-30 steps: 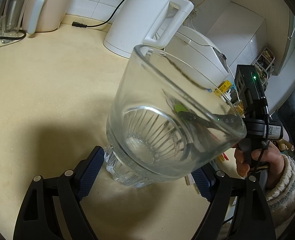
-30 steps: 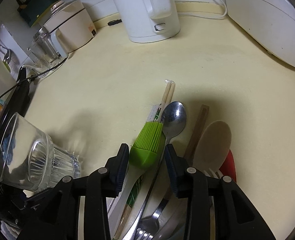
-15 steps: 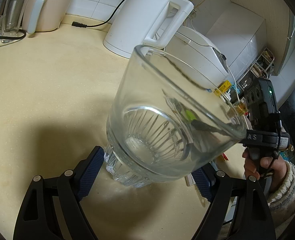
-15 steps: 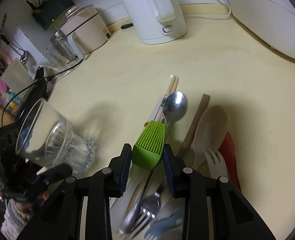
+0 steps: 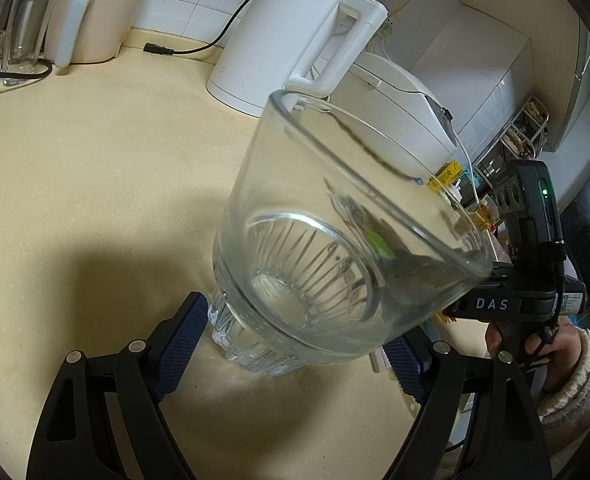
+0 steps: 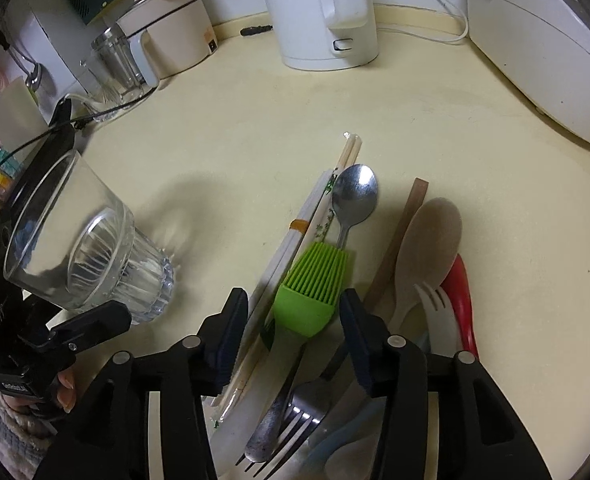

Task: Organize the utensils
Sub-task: 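Close the right gripper on the green silicone brush handle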

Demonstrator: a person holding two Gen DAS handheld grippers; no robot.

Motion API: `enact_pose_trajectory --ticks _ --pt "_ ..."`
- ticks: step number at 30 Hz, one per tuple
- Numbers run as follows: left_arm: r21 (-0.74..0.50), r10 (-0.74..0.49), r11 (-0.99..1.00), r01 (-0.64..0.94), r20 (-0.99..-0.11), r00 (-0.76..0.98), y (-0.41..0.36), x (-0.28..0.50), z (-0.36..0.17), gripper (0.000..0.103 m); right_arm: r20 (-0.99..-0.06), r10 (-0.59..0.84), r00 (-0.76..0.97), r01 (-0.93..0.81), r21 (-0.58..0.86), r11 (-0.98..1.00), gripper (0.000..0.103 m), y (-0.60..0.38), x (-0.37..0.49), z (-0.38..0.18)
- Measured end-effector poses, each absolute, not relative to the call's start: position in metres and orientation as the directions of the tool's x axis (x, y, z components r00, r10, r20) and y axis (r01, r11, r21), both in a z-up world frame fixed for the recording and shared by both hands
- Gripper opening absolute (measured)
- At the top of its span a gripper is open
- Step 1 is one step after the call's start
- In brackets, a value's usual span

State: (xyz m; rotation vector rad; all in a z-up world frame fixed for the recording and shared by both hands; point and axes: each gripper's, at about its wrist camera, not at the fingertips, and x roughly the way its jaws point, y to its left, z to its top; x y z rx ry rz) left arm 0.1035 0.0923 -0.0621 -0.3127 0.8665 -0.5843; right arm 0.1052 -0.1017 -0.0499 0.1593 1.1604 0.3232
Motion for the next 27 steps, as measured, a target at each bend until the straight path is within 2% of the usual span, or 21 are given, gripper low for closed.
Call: enact_pose_trajectory --ticks 9,11,13,15,27 --pt "-0.484 -0.598 0.801 0.352 -0.622 0.506 0.092 0.104 -0.062 0.087 -0.887 0.302 0.348 -0.147 0.266 0.953 0.048 -0.098 0.114 -0.056" --pt "-0.484 -0.598 0.801 0.352 -0.621 0.506 0.092 0.103 -0.062 0.087 -0.886 0.303 0.352 -0.137 0.271 0.953 0.044 -0.101 0.115 -0.056" --pt "-0.485 -0.599 0.800 0.352 -0.621 0.506 0.091 0.104 -0.062 0.087 -0.884 0.300 0.358 -0.127 0.272 0.954 0.035 -0.105 0.115 -0.057" --pt "-0.485 -0.599 0.800 0.353 -0.621 0.506 0.090 0.103 -0.062 0.087 -0.876 0.323 0.358 -0.118 0.301 0.946 0.032 -0.111 0.115 -0.057" --pt "-0.485 -0.599 0.800 0.352 -0.621 0.506 0.091 0.104 -0.062 0.087 -0.796 0.388 0.464 -0.085 0.396 0.914 0.032 -0.141 0.100 -0.032"
